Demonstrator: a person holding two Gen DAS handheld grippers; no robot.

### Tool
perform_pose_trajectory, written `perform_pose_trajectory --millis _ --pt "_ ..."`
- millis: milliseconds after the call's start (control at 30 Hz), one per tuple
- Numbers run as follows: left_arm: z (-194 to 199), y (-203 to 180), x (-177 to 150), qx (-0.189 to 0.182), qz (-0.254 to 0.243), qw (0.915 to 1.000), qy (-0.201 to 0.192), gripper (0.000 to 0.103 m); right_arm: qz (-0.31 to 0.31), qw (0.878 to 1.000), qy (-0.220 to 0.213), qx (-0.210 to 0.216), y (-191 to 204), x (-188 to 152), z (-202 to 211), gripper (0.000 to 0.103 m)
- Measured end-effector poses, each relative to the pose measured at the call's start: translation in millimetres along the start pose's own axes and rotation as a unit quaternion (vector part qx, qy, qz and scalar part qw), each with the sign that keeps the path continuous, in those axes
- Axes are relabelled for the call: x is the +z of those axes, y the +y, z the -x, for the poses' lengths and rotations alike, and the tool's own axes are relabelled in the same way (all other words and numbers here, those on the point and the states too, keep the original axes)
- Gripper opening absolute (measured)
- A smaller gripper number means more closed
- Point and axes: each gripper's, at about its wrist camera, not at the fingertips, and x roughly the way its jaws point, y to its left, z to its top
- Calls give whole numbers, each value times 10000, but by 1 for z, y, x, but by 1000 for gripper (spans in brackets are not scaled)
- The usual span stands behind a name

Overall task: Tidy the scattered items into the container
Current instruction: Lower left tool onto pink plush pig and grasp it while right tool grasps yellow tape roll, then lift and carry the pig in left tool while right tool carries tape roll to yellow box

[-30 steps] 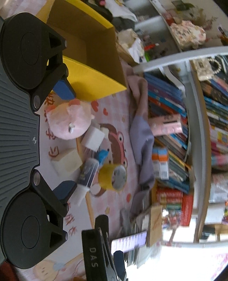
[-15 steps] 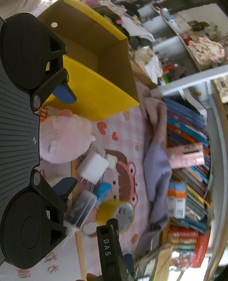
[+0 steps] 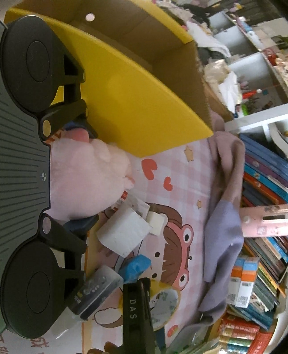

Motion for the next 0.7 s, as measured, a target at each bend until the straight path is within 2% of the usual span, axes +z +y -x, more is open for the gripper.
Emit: perform_pose_trajectory --millis 33,133,167,233,433,700 --pt "-1 -1 0 16 6 10000 2 70 16 10000 25 3 0 0 -2 100" --pt "-5 -7 0 3 -78 10000 17 67 -80 9999 45 63 -5 -2 -3 86" --pt "-6 -9 -1 32 -118 9999 4 67 -149 9998 44 87 -8 -3 -2 85" --pt "-8 -9 -2 25 -120 9999 25 66 -202 9998 54 14 -11 -4 -1 85" --pt "-6 2 4 -248 284 9991 177 61 -706 9975 12 -29 -27 -10 14 84" --pt "32 -6 6 -687 -40 9974 -209 60 -771 9966 -298 24 -36 -18 65 84"
